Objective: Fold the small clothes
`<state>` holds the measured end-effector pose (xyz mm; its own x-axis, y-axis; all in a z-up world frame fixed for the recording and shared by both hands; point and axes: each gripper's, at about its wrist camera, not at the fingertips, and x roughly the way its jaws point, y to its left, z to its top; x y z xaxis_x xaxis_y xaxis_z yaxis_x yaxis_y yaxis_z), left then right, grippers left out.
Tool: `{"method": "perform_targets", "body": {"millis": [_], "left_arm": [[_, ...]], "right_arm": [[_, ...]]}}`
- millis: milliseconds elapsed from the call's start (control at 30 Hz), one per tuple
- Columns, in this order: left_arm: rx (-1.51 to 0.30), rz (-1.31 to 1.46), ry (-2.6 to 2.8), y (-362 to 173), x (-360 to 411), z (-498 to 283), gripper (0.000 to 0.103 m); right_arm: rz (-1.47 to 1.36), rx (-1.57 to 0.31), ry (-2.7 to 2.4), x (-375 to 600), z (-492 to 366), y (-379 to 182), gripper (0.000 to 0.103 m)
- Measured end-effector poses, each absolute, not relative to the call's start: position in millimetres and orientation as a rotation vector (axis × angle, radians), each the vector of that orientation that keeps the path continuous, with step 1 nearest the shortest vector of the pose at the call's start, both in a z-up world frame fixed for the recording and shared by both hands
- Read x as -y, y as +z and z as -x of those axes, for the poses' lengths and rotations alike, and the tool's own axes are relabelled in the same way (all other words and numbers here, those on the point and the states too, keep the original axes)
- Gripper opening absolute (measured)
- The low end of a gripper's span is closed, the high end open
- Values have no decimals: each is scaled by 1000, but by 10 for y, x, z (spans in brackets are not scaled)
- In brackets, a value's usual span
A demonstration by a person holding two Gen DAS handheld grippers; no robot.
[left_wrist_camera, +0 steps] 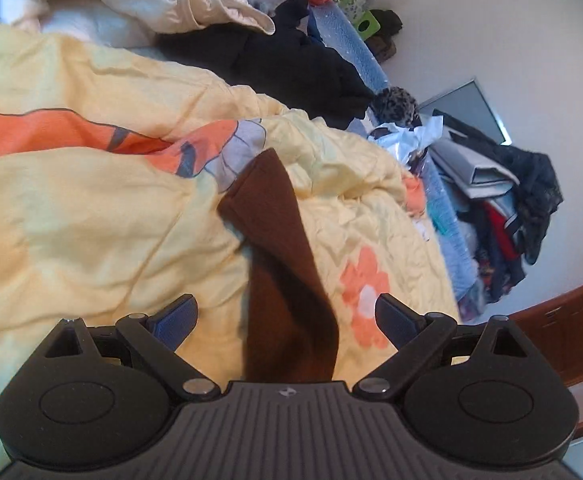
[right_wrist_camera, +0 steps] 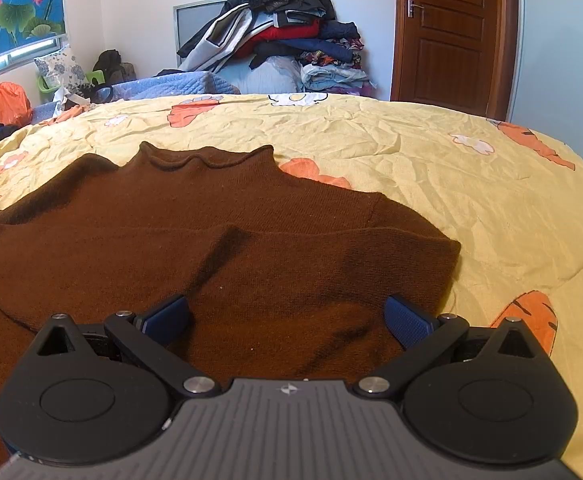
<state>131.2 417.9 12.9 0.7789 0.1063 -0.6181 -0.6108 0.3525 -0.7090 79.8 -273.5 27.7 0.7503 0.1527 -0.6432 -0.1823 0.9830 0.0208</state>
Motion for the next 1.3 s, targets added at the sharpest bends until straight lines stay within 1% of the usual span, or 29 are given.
{"method": "perform_targets", "body": {"millis": [33,133,167,200,233,267,300,333,367,400,467,600,733,833,933,967,1033,1067,1133,1200,1233,1300], "left_arm": [[-508,1123,500,137,-4203,-1342,96],[-477,1143,527,112,-4288,-1398,84],[-485,1142,527,108,-4309,-1432,71],[-501,1139,528,98,-4343,-1471,55],[-508,1139,534,91,-4359,-1493,47],[-511,1144,545,79,-4394,-1496,35],[-517,1153,554,53,-4422,-1510,32],[-514,1162,553,44,-4435,-1497,31],[-513,1161,558,45,-4438,-1482,27],[-519,1150,567,57,-4434,-1477,20],[-529,1110,583,109,-4408,-1456,14],[-522,984,620,360,-4307,-1422,7],[-527,757,628,772,-3981,-1453,5],[-469,520,469,1188,-3199,-1415,5],[-419,264,163,1417,-1954,-1216,5],[-419,174,37,1392,-1496,-1107,5],[-495,-10,-170,1159,-634,-929,6],[-536,-88,-235,982,-290,-837,7],[-602,-224,-291,607,195,-641,11],[-656,-290,-245,358,389,-475,11],[-671,-265,-230,292,373,-380,13],[-680,-183,-237,258,238,-202,24]], "right_arm": [[44,-699,183,2736,-797,276,103],[44,-699,183,2737,-798,275,103],[43,-699,183,2738,-798,275,103],[42,-699,183,2738,-799,274,103],[42,-699,182,2737,-799,274,103],[43,-699,182,2738,-799,273,103],[43,-699,182,2739,-799,273,103],[42,-699,182,2738,-800,272,103],[42,-699,182,2739,-799,273,103],[41,-699,182,2739,-799,272,103],[41,-698,182,2735,-802,273,103],[39,-698,181,2736,-801,272,103],[31,-697,182,2734,-799,275,103],[26,-696,181,2729,-801,284,103],[21,-696,181,2735,-799,289,103],[17,-695,182,2739,-798,288,103],[9,-693,183,2743,-794,288,103],[3,-692,183,2751,-790,287,103],[-16,-688,186,2785,-779,286,103],[-38,-684,191,2812,-772,288,103],[-50,-681,195,2827,-771,289,103],[-69,-678,202,2847,-771,293,103]]}}
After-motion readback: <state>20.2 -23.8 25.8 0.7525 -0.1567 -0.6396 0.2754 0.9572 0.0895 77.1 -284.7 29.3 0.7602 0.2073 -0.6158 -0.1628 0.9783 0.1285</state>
